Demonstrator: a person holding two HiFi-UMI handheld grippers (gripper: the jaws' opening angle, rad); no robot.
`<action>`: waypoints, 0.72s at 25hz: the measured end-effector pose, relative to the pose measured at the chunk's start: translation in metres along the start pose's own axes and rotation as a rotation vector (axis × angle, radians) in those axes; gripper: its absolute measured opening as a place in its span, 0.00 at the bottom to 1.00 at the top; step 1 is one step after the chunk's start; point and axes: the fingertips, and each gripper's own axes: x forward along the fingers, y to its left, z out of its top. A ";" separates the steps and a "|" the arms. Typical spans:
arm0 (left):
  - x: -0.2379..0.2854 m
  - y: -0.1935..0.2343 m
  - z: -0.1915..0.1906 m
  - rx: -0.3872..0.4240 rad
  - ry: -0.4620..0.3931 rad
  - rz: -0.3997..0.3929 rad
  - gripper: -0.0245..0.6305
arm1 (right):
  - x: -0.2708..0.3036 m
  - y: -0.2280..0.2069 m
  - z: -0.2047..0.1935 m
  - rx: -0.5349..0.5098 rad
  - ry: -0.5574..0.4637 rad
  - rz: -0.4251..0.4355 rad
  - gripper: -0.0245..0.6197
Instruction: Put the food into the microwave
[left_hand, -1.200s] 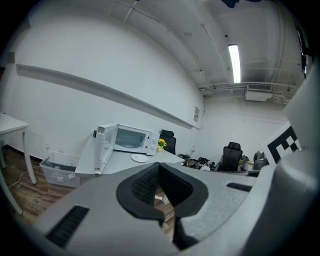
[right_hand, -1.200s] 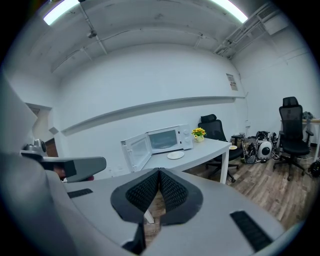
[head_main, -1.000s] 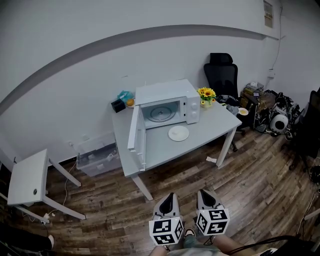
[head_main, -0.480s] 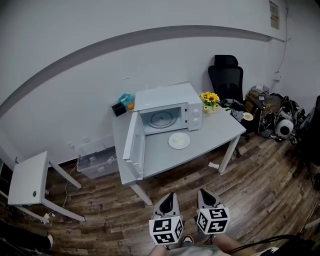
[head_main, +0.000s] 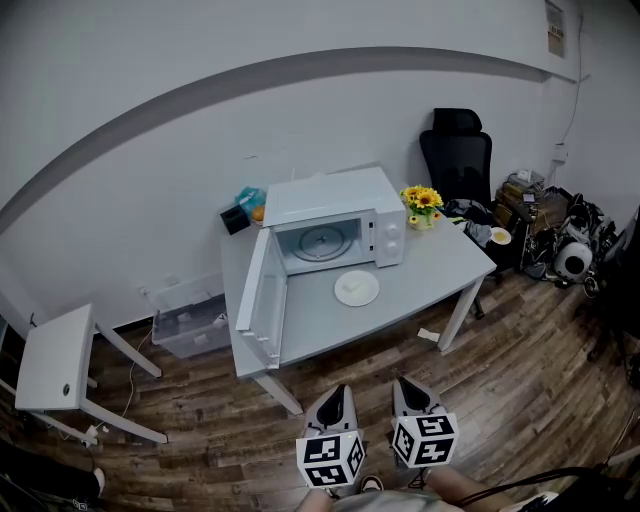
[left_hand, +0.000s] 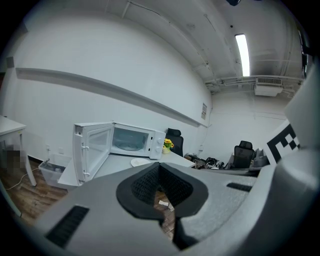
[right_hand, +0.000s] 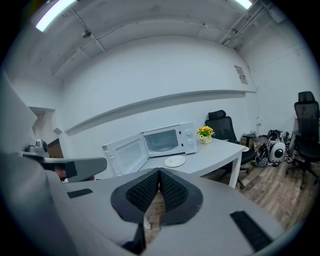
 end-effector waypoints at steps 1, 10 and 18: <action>0.003 0.000 -0.001 -0.001 0.002 0.001 0.04 | 0.002 -0.002 -0.001 0.001 0.004 0.002 0.06; 0.025 0.002 -0.005 -0.012 0.022 0.004 0.04 | 0.017 -0.018 -0.002 0.018 0.022 0.001 0.06; 0.036 0.011 -0.006 -0.017 0.026 0.012 0.04 | 0.030 -0.019 -0.004 0.023 0.034 0.008 0.06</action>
